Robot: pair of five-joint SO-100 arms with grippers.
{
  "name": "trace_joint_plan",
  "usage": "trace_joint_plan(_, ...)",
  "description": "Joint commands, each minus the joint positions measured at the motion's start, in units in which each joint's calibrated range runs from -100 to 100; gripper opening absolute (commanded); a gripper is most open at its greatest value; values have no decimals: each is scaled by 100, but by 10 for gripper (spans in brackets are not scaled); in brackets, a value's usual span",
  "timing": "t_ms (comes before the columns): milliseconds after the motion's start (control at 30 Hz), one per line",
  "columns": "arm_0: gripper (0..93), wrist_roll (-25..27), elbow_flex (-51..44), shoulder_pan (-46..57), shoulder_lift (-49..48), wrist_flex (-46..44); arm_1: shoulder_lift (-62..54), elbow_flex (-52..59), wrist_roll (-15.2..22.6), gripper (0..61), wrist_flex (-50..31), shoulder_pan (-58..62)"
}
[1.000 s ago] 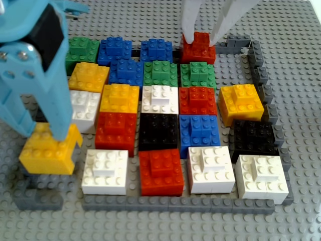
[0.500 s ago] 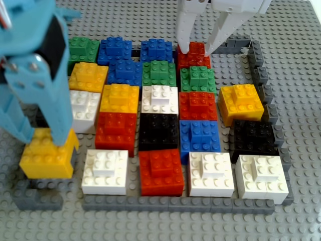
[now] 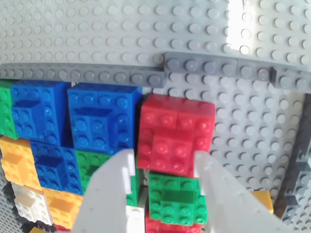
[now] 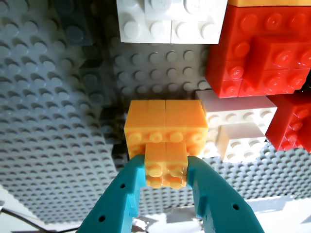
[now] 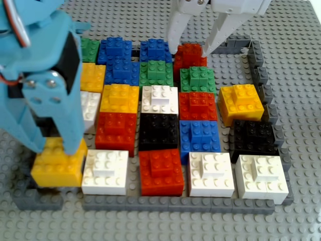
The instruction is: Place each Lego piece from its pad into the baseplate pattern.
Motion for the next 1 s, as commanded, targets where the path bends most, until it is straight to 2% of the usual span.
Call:
trace_joint_plan(0,30,28,-253,49,-16,60,-491,-239,29,167,258,15)
trace_joint_plan(100,50,28,-244,49,1,60,-722,-456,29,167,633,-14)
trace_joint_plan(167,71,28,-217,49,1,60,-1109,-934,19,152,1227,-108)
trace_joint_plan(233,72,28,-208,49,1,60,-1212,-1232,24,74,1495,-210)
trace_joint_plan(267,72,28,-208,49,1,60,-1255,-1386,0,65,1633,-260)
trace_joint_plan(300,103,28,-208,49,1,60,-1315,-1918,-83,19,2073,-478)
trace_joint_plan(333,129,28,-208,49,1,68,-1332,-2108,-137,9,2219,-565)
trace_joint_plan(433,188,28,-217,42,1,280,-1375,-2857,-342,2,2854,-1022)
trace_joint_plan(500,193,28,-235,42,-7,369,-1375,-3444,-494,2,3293,-1407)
trace_joint_plan(700,187,19,-596,208,-67,491,-1332,-4609,-767,2,3944,-2553)
trace_joint_plan(800,187,4,-849,441,-67,630,-1375,-4654,-728,2,4058,-3227)
trace_joint_plan(967,182,24,-1065,970,-67,638,-1701,-4356,-670,2,3952,-5143)
